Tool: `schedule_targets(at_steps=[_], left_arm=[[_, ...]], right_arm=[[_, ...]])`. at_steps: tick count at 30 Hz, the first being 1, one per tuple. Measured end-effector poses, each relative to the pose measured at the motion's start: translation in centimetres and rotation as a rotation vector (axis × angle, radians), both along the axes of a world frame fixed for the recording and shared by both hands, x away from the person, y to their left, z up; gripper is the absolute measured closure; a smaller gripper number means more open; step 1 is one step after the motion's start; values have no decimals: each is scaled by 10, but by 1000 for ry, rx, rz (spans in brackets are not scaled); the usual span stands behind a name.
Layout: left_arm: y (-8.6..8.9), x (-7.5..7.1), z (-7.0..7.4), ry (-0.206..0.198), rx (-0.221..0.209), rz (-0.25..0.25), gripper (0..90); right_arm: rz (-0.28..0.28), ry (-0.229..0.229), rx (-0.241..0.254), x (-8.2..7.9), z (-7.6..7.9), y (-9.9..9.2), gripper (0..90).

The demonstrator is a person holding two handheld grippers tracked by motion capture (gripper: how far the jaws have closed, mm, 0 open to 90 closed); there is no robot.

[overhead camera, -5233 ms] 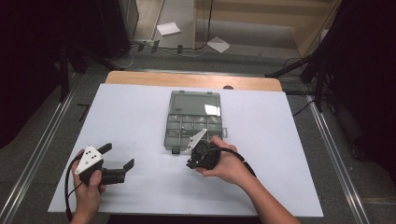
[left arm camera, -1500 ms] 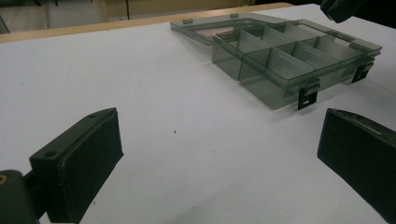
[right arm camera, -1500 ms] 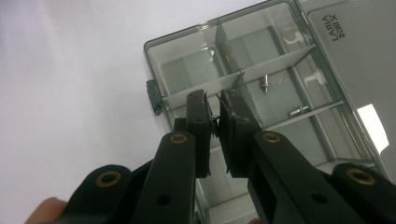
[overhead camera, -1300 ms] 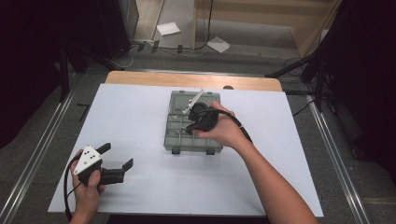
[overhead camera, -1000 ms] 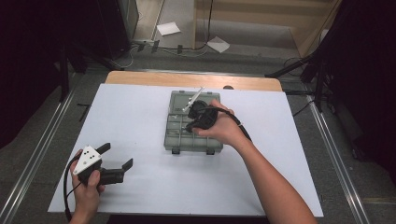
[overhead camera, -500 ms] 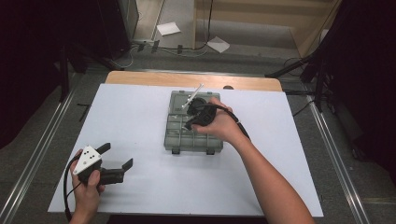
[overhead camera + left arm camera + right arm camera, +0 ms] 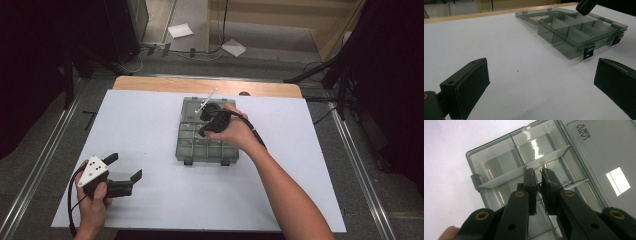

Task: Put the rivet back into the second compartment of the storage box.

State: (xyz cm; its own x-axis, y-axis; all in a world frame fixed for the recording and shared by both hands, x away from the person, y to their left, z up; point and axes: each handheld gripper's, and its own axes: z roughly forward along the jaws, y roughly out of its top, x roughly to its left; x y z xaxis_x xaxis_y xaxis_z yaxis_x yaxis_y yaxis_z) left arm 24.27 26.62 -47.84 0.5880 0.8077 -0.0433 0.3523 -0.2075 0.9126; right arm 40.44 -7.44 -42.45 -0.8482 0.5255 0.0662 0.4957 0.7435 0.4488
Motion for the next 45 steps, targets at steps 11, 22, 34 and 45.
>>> schedule_targets(at_steps=[11,22,34,45], left_arm=[[0,0,0,2,-4,0,0],[0,0,0,2,0,-2,0],[-3,-1,0,-2,6,-10,0],[-9,-1,-2,-2,29,-18,0]], right_arm=[[-28,-4,-8,7,-8,1,837],[-55,-4,5,12,-13,0,785],[-72,1,66,6,-7,-7,426],[-128,7,95,-3,-10,-21,70]])
